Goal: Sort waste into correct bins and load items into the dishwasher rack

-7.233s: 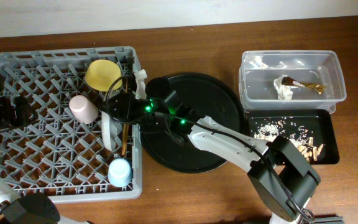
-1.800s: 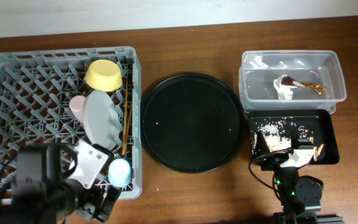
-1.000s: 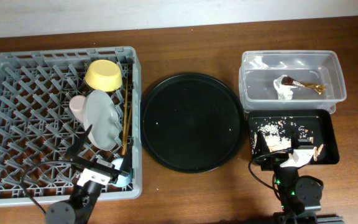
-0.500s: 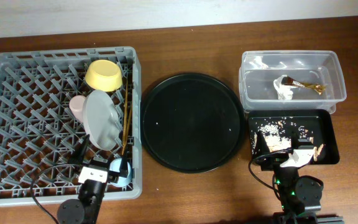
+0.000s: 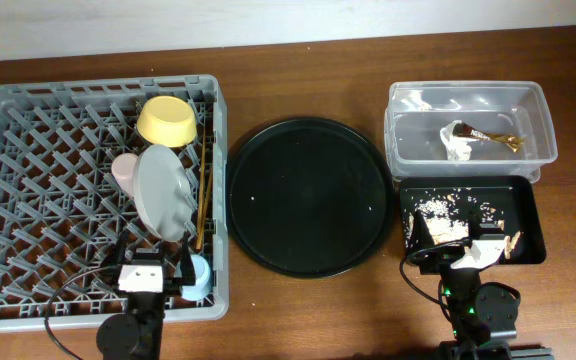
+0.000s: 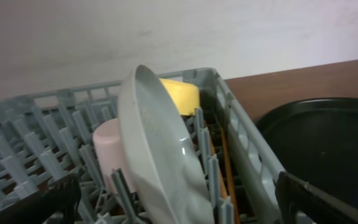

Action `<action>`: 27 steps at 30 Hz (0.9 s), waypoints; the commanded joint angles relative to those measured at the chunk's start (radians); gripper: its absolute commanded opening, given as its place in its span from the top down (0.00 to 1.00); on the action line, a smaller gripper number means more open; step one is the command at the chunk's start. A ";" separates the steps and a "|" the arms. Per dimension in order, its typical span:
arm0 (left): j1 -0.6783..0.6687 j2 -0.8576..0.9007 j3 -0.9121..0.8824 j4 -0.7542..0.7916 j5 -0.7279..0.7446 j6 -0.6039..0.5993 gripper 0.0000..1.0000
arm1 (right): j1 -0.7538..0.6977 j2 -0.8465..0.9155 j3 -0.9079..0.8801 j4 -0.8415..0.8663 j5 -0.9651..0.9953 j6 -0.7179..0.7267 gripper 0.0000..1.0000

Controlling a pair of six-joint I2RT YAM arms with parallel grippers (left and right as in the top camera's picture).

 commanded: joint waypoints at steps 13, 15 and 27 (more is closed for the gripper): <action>-0.005 -0.011 -0.007 0.016 -0.251 -0.249 0.01 | -0.005 -0.006 -0.005 -0.004 -0.008 -0.006 0.01; -0.008 -0.011 -0.007 0.016 -0.250 -0.249 0.01 | -0.005 -0.006 -0.005 -0.004 -0.008 -0.006 0.01; -0.008 -0.011 -0.007 0.015 -0.250 -0.249 0.00 | -0.005 -0.006 -0.005 -0.005 -0.008 -0.006 0.01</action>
